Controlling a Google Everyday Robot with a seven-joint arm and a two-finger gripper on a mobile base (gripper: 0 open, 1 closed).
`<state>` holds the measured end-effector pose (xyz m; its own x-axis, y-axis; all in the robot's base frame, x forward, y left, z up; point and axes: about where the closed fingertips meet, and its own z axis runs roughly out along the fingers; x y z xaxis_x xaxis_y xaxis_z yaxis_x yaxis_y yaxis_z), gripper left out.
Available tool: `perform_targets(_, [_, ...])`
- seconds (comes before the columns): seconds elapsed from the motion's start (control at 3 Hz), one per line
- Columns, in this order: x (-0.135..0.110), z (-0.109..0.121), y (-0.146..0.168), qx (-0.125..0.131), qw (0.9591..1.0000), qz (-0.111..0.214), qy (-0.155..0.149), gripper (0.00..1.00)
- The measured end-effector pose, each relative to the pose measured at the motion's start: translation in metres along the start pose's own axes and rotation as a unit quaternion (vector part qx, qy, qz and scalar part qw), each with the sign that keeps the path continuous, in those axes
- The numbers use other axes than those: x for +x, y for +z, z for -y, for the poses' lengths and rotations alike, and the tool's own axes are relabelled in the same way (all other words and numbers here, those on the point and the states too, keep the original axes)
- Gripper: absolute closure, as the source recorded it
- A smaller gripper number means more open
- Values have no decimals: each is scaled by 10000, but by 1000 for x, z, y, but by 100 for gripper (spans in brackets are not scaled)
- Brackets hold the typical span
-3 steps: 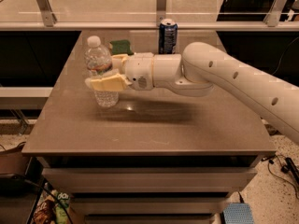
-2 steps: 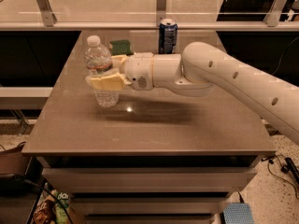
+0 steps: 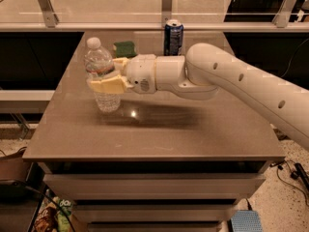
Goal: Knock water bottle over
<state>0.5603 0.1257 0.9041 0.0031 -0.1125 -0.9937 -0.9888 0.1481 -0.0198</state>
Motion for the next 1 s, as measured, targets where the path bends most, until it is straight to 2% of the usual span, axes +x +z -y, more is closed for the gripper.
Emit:
perform_targets(0.33, [-3,0,-1,8,10000,-51,3,100])
perform_targets(1.0, [-15,11,-17,218,9987,-450,47,100])
